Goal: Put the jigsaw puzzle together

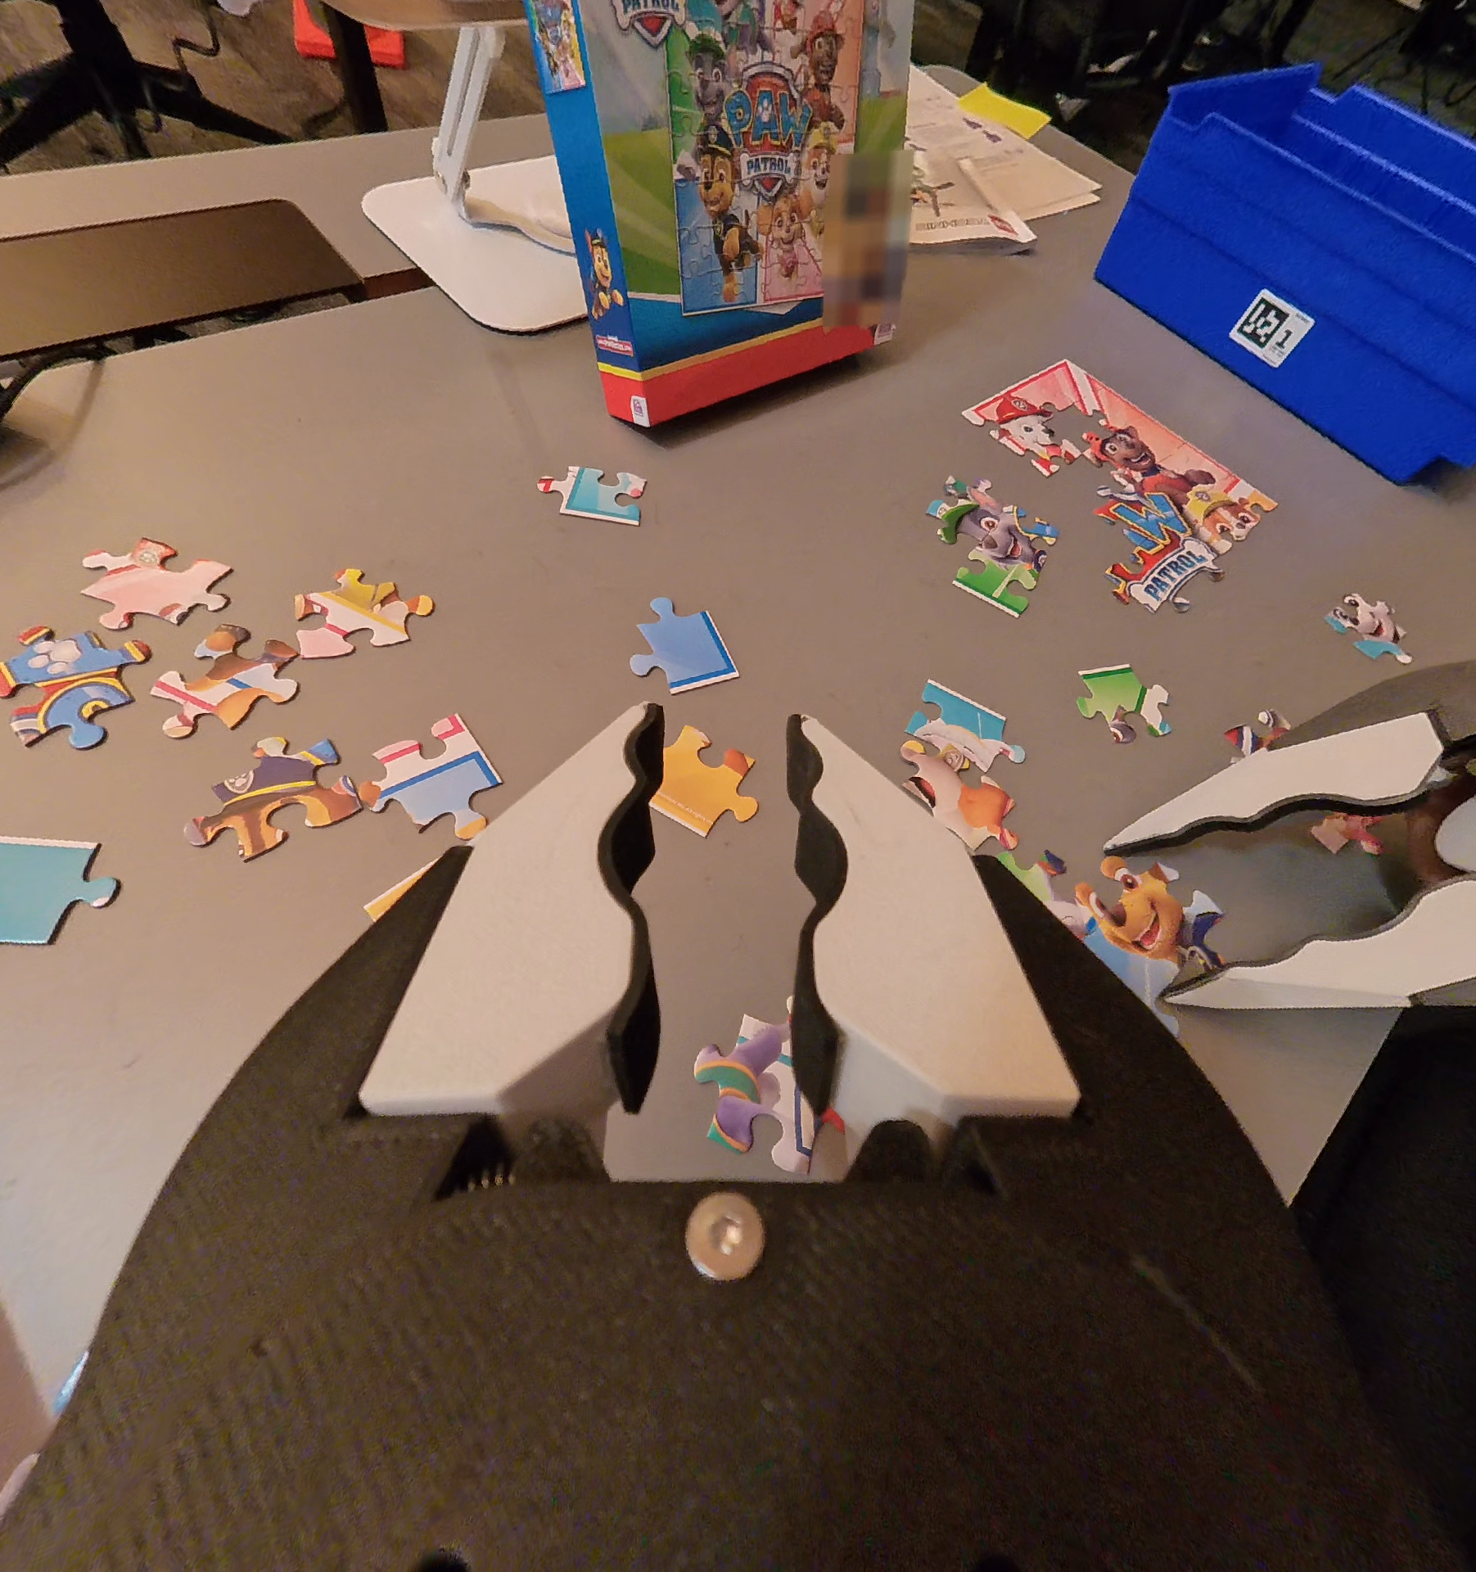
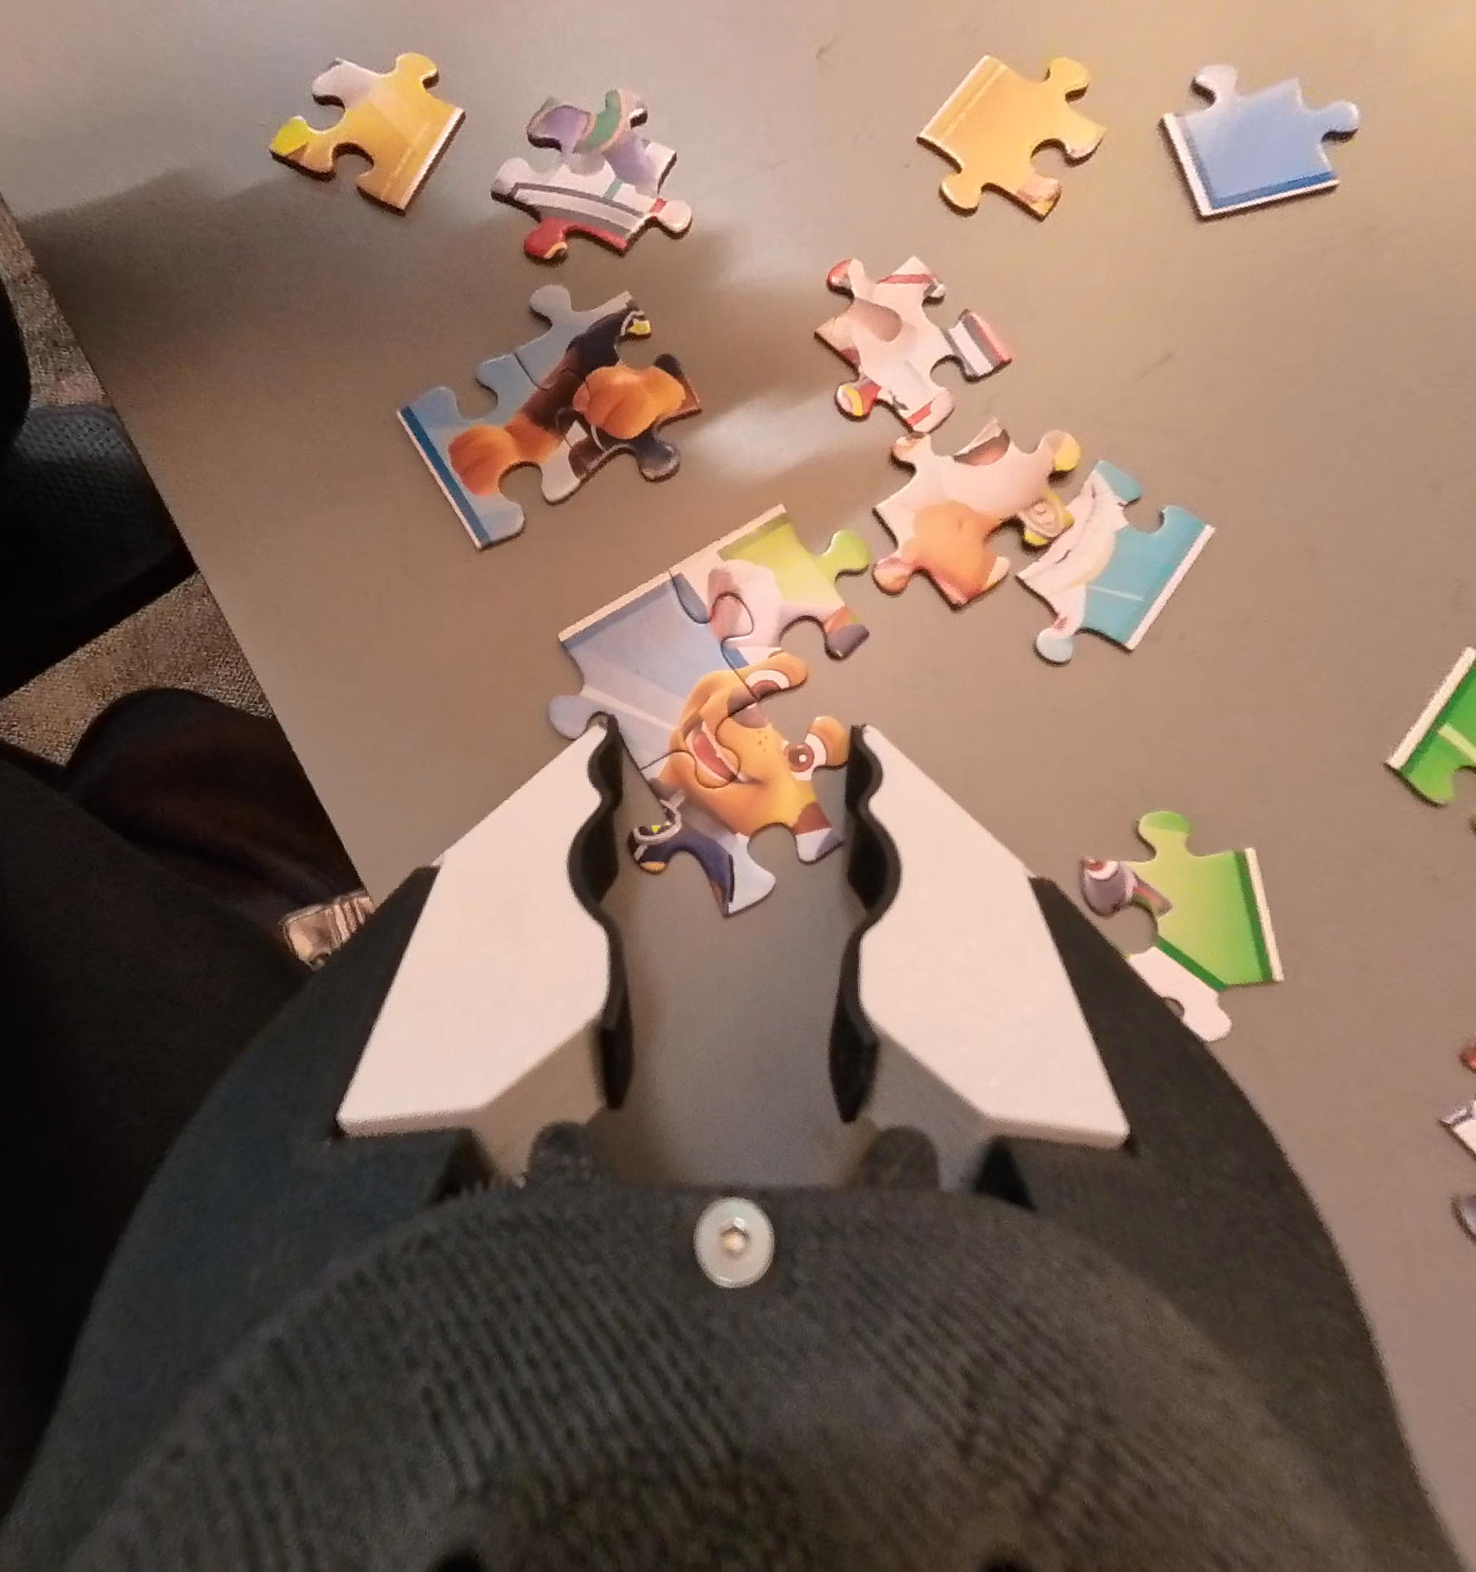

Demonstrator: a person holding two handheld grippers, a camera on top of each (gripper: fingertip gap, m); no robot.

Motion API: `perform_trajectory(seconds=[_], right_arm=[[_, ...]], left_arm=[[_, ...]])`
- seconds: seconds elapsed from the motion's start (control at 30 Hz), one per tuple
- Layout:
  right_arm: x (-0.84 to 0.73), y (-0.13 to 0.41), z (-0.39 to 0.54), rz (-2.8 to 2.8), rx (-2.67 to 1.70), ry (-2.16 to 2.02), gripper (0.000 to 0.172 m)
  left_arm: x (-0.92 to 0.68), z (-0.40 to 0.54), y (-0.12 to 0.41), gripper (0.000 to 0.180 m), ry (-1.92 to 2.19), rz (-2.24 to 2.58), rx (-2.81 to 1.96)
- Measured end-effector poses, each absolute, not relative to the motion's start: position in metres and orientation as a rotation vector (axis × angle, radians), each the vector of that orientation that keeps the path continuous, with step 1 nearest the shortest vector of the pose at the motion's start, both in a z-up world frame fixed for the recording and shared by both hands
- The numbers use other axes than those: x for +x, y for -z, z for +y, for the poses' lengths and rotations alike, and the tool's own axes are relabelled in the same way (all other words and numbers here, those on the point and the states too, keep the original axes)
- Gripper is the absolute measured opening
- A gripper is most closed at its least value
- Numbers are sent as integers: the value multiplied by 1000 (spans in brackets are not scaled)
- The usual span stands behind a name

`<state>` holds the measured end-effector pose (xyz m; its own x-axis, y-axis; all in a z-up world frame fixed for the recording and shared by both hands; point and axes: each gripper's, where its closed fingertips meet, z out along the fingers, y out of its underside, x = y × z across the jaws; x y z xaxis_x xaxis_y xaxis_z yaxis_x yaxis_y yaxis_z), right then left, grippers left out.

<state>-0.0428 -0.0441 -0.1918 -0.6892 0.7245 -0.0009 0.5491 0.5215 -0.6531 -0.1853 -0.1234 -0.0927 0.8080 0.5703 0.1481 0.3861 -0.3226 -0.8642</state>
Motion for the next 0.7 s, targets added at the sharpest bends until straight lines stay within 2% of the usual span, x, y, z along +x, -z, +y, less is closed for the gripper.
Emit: perform_trajectory(seconds=[0.7], right_arm=[[-59, 192, -47, -2463, -1081, -945, 52]], left_arm=[[-180, -121, 105, 30, -190, -704, -2025]])
